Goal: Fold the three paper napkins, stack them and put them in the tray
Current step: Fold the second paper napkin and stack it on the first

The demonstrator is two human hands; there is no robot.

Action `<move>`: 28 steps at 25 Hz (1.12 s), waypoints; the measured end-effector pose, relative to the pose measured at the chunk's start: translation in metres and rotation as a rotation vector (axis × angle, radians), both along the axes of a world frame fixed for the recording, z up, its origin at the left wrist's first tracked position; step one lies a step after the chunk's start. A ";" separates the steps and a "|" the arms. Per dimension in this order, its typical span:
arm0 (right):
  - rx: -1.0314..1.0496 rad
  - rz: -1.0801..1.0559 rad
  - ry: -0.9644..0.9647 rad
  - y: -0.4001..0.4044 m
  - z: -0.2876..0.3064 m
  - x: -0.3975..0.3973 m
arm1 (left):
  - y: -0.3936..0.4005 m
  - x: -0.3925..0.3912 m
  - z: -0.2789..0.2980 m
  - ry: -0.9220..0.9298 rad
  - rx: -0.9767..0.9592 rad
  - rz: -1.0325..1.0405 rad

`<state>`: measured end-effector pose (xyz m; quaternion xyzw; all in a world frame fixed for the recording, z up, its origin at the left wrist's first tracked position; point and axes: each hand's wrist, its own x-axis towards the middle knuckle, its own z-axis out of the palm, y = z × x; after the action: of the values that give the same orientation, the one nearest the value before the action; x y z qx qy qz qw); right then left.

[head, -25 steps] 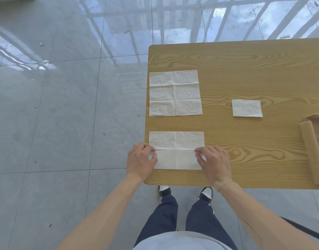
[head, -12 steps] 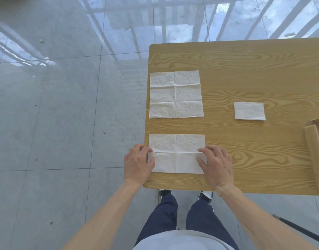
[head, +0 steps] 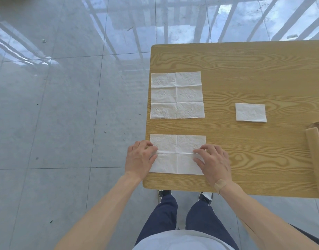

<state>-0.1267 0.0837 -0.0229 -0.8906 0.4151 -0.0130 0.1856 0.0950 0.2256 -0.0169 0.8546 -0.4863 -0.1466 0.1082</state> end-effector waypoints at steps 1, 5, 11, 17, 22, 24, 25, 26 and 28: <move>0.016 -0.003 0.012 -0.001 0.001 0.001 | 0.000 0.000 0.000 -0.002 0.001 -0.008; 0.097 -0.021 0.046 -0.004 0.005 0.004 | -0.001 0.002 0.002 -0.013 0.006 -0.045; 0.201 -0.042 0.105 -0.012 0.010 0.010 | -0.003 0.003 0.002 0.055 0.011 -0.026; 0.231 -0.005 0.155 -0.019 0.015 0.014 | -0.004 0.006 0.006 0.107 -0.031 -0.033; 0.251 -0.011 0.088 -0.026 0.027 0.014 | -0.010 0.011 0.015 0.105 -0.097 -0.038; 0.221 -0.006 0.020 -0.034 0.035 0.015 | -0.017 0.014 0.020 0.090 -0.129 -0.050; 0.195 -0.004 -0.012 -0.039 0.039 0.016 | -0.020 0.016 0.023 0.078 -0.145 -0.057; 0.165 -0.002 -0.039 -0.044 0.043 0.016 | -0.024 0.018 0.027 0.069 -0.162 -0.062; 0.096 0.005 -0.095 -0.052 0.050 0.018 | -0.032 0.022 0.033 0.048 -0.202 -0.070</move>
<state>-0.1086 0.0321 0.0273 -0.8801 0.4035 -0.0348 0.2477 0.1166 0.1937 0.0166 0.8181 -0.5253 -0.1211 0.2004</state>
